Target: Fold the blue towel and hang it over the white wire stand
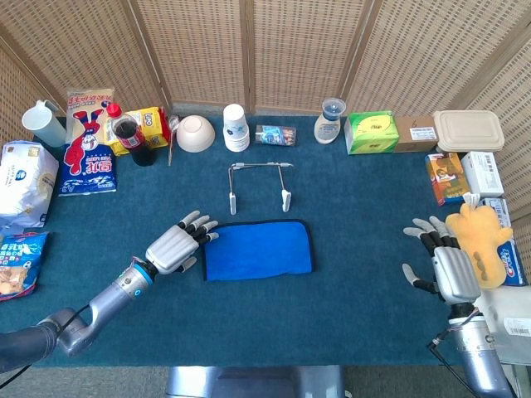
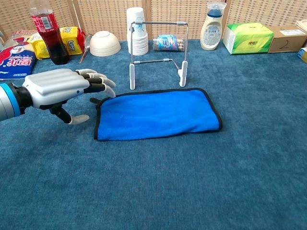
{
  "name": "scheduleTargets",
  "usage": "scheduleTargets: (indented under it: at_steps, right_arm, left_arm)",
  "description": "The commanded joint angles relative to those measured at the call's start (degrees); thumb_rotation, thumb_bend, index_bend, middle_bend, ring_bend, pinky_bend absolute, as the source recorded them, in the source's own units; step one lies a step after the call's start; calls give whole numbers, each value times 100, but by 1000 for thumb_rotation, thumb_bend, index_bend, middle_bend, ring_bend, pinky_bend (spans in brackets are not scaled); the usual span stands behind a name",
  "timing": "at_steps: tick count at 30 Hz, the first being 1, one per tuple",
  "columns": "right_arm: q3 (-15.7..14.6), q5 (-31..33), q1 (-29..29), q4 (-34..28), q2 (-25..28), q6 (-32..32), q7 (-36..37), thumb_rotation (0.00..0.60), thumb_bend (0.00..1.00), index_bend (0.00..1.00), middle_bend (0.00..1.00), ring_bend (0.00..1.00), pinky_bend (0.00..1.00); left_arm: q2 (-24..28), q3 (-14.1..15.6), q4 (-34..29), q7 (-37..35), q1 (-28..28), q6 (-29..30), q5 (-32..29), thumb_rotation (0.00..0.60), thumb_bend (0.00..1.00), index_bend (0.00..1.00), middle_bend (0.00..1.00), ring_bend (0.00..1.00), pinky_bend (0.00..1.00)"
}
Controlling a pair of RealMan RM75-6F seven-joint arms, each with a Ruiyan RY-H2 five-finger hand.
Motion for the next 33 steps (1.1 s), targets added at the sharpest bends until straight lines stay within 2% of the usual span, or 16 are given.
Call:
scheduleTargets:
  at_steps: [1, 18, 33]
  right_arm:
    - [3, 4, -5, -7, 5, 8, -6, 600, 332, 242, 165, 5, 0]
    - [13, 64, -50, -55, 58, 29, 0, 600, 332, 240, 164, 3, 0]
    - [14, 95, -87, -31, 73, 38, 62, 600, 331, 239, 164, 1, 0]
  left_arm:
    - [-65, -3, 88, 2, 19, 0, 37, 600, 174, 176, 91, 0, 0]
    - [-453, 61, 754, -18, 63, 19, 315, 600, 174, 162, 89, 0, 0]
    - [-828, -90, 1155, -62, 23, 192, 427, 600, 174, 174, 115, 0, 0]
